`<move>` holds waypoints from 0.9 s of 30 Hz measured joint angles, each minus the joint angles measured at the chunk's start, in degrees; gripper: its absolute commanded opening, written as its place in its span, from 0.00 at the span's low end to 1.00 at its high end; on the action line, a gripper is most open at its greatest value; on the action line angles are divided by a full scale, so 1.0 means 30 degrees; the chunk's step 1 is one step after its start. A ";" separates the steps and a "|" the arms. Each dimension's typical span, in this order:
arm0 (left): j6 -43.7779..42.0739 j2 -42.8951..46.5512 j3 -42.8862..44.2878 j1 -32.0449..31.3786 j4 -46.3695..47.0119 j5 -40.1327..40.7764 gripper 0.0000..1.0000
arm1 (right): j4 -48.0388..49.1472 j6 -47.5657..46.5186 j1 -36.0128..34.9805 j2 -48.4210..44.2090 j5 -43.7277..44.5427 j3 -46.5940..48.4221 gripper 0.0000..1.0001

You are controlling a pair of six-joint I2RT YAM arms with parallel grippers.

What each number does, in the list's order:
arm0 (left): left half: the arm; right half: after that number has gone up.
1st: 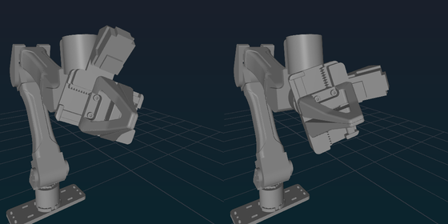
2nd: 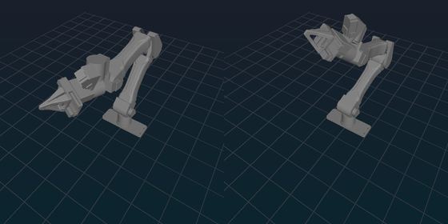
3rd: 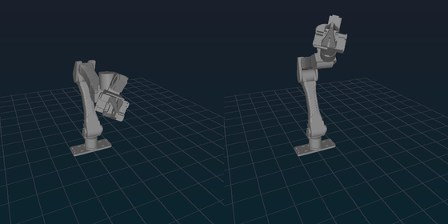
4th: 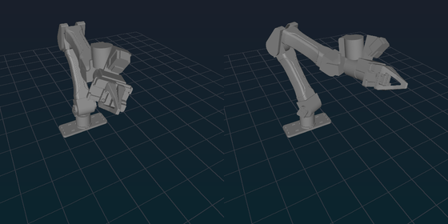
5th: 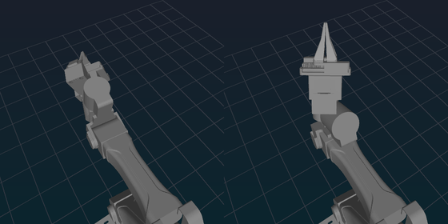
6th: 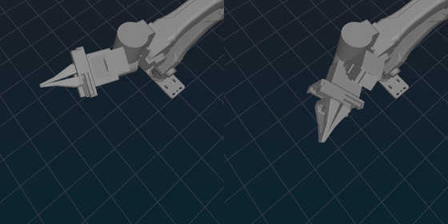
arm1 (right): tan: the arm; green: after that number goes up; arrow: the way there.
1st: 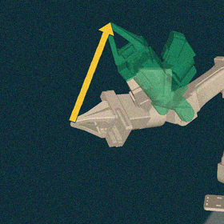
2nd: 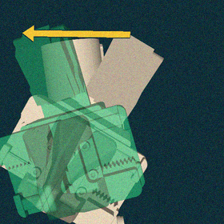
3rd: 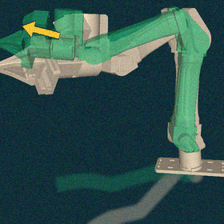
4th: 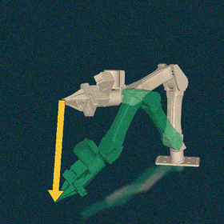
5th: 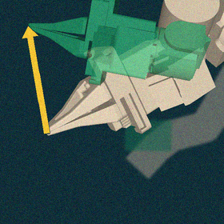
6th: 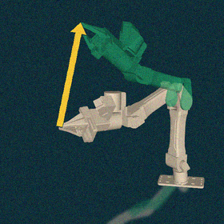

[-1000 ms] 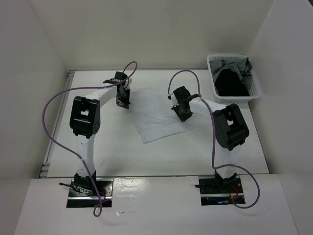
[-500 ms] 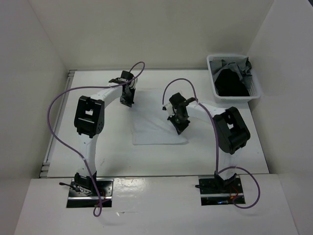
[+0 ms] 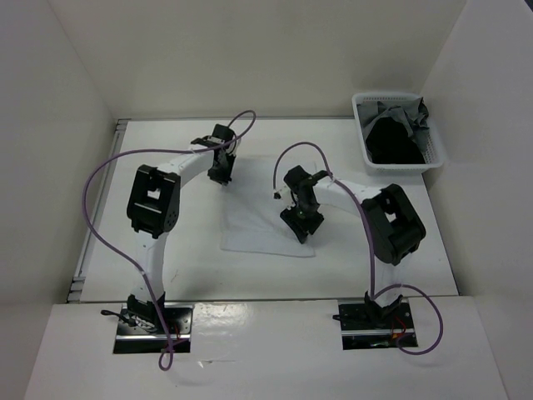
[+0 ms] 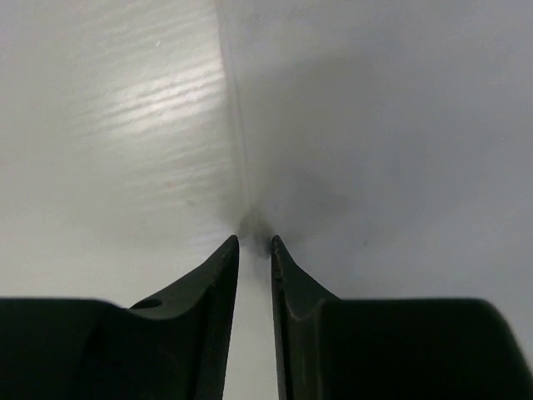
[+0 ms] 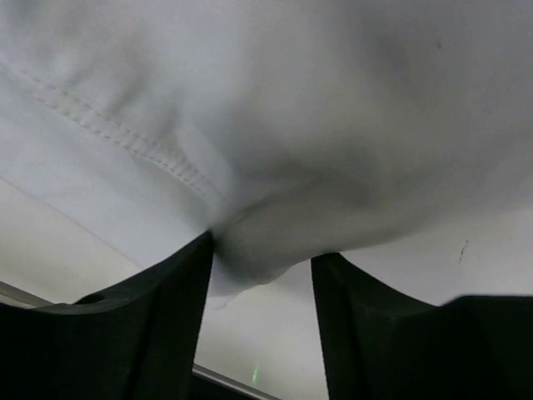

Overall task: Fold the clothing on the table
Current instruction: Flatten the skirt out

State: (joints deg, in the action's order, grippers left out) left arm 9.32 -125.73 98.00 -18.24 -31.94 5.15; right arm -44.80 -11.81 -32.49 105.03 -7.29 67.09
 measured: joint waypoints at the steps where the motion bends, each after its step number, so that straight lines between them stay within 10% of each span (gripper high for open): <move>1: -0.0022 0.0233 -0.0211 0.0036 -0.0175 0.0095 0.34 | -0.0146 0.0000 -0.0007 -0.0073 0.0197 -0.0015 0.58; 6: -0.0109 0.2033 -0.0882 0.0750 -0.1275 0.0415 0.58 | -0.0699 0.0058 0.0102 -0.0670 0.1137 0.0036 0.59; 13: -0.0197 0.5275 -0.0838 0.2805 -0.1304 -0.0896 0.81 | -0.1566 0.0146 0.1574 -0.2237 0.2521 0.2302 0.97; 27: -0.1632 -0.0845 0.4823 0.4233 -0.2375 -0.8189 0.75 | 0.2098 0.0270 0.7031 0.1341 0.1982 0.7788 0.98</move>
State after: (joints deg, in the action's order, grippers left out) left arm 4.43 -128.27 112.46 -5.54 -39.07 -19.42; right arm -38.50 -11.00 -11.40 109.06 -1.34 90.45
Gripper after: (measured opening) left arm 0.749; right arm 0.984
